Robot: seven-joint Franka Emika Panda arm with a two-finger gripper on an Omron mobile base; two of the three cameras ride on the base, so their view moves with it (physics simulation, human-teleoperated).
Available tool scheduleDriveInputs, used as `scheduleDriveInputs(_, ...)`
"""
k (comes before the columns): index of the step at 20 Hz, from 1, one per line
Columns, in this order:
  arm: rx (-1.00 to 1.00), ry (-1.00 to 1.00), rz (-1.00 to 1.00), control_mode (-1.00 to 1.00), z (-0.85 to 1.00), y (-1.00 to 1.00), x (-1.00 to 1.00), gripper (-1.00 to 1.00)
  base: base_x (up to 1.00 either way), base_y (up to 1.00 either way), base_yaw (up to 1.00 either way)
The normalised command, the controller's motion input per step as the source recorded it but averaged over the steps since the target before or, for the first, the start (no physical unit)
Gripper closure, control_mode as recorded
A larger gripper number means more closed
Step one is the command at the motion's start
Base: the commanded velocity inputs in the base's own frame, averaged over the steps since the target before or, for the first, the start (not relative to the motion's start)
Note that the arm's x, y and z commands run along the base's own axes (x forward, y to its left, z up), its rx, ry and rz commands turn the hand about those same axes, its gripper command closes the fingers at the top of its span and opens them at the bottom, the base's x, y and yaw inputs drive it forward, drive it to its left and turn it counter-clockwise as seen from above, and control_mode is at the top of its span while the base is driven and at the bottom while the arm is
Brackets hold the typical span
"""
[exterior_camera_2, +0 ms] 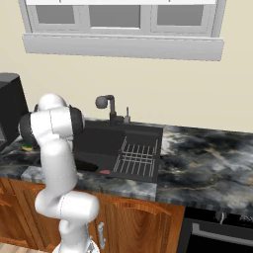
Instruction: Pick the pan and sponge and place them into the sink. Then turn on the water.
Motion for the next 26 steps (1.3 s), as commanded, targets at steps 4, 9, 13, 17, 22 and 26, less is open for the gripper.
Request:
scheduleDriveInputs(4, -0.05, 0.01, -0.04, -1.0, -0.17, 0.16, 0.34, 1.0, 0.0, 0.0, 0.0)
scheduleDriveInputs(9, -0.07, -0.03, -0.04, -1.0, -0.18, 0.17, 0.31, 1.0, 0.0, 0.0, 0.0)
scheduleDriveInputs(13, -0.05, -0.04, -0.04, -1.0, -0.27, 0.12, 0.28, 1.0, 0.0, 0.0, 0.0)
scheduleDriveInputs(17, -0.03, -0.05, -0.03, -1.0, -0.31, 0.05, 0.27, 1.0, 0.0, 0.0, 0.0)
scheduleDriveInputs(22, 0.01, -0.09, -0.01, -1.0, -0.29, 0.0, 0.23, 1.0, 0.0, 0.0, 0.0)
scheduleDriveInputs(26, 0.03, -0.19, 0.0, -1.0, -0.27, 0.0, 0.18, 1.0, 0.0, 0.0, 0.0)
